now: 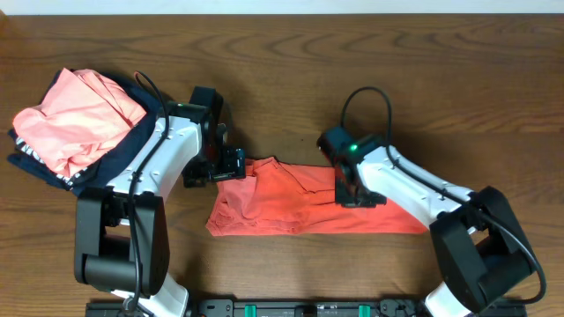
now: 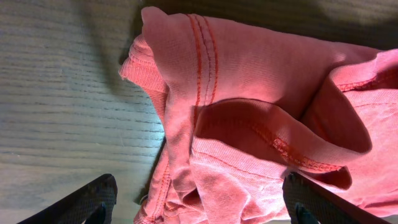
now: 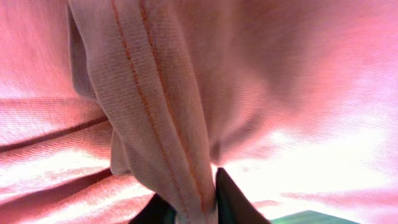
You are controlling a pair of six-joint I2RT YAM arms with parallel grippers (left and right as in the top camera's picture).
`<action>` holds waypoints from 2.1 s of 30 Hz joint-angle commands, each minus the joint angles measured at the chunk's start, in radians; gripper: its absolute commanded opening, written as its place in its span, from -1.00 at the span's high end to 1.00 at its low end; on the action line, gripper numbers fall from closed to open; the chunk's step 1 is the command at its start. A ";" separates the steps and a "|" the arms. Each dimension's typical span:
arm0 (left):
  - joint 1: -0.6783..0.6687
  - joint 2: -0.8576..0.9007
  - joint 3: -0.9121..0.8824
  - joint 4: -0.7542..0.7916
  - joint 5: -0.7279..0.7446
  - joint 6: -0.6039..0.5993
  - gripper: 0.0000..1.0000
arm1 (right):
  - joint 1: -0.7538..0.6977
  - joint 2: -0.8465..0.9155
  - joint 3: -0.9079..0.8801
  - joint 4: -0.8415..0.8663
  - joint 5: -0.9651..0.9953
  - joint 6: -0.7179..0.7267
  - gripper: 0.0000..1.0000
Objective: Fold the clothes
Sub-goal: 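Fold the right end leftward over the middle with the right gripper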
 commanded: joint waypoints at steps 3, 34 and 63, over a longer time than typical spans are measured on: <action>0.002 0.000 -0.009 -0.003 -0.001 0.005 -0.72 | -0.013 -0.020 0.043 -0.033 -0.061 -0.109 0.83; 0.002 0.000 -0.009 0.003 -0.002 0.006 -0.89 | 0.095 -0.019 0.041 -0.131 -0.226 -0.243 -0.06; 0.002 0.040 -0.230 0.208 0.104 0.006 -0.54 | -0.219 -0.220 0.110 -0.207 -0.088 -0.286 -0.25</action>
